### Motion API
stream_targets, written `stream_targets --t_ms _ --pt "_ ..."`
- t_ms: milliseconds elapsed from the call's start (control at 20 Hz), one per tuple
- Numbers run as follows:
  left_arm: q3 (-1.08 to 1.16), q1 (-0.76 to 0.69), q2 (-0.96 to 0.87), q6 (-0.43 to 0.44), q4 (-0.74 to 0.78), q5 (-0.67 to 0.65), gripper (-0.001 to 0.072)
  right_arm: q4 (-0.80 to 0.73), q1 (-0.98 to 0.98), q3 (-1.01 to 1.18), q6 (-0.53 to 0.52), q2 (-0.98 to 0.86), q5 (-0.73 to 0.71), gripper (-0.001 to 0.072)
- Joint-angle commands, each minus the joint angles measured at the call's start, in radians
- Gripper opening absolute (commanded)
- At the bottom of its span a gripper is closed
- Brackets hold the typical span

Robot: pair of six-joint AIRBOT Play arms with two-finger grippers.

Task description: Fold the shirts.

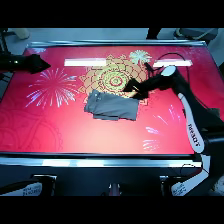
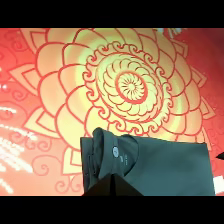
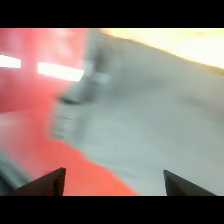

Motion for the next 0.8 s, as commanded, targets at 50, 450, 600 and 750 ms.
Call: stream_targets --t_ms 50,450,600,750 --pt "-0.063 -0.01 0.008 0.0 0.037 -0.009 0.0021 -0.278 -0.134 -0.147 0.054 0.031 0.155 0.0634" --pt "-0.084 -0.044 0.009 0.0 0.037 -0.002 0.0021 0.106 -0.004 -0.284 -0.051 -0.029 -0.183 0.0154" --pt "-0.084 -0.043 0.009 0.005 0.041 0.006 0.0021 0.12 -0.103 -0.174 -0.103 0.016 -0.137 0.0026" --pt "-0.084 -0.043 0.009 0.024 0.053 0.007 0.0021 0.056 -0.305 -0.02 -0.021 0.081 -0.029 0.0026"
